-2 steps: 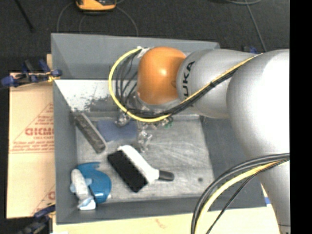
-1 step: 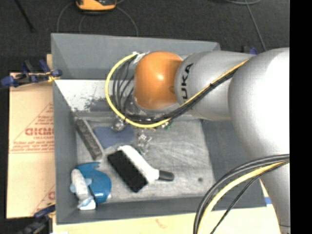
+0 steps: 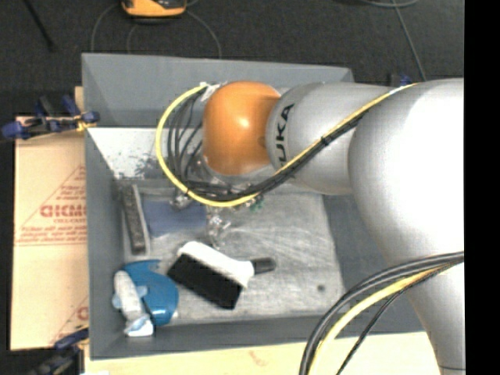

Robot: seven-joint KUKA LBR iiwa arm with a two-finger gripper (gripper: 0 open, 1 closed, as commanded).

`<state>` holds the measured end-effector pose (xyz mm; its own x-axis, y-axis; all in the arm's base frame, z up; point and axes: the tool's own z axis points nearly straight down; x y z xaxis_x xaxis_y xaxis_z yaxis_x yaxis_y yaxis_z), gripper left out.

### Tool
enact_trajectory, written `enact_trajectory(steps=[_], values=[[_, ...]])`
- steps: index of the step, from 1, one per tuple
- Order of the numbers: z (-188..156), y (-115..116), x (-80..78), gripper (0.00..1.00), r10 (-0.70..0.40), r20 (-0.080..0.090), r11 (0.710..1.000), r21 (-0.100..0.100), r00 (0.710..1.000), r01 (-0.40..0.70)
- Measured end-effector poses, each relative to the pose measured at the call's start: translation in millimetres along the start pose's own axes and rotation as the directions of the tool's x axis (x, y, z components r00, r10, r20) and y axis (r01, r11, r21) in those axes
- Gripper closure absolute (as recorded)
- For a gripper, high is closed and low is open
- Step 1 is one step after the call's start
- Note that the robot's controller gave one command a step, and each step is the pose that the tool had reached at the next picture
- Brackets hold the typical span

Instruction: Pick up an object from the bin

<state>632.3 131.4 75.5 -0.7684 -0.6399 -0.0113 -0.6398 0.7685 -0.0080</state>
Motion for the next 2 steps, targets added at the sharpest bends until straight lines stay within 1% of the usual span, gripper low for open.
enact_trajectory(steps=[1, 2], values=[[0.1, 9.6, -8.5, 0.0, 0.121, 0.001, 0.993, 0.0, 0.993, -0.121], [-2.2, 23.5, -42.1, 1.0, 0.132, 0.01, 0.991, 0.0, 0.991, -0.132]])
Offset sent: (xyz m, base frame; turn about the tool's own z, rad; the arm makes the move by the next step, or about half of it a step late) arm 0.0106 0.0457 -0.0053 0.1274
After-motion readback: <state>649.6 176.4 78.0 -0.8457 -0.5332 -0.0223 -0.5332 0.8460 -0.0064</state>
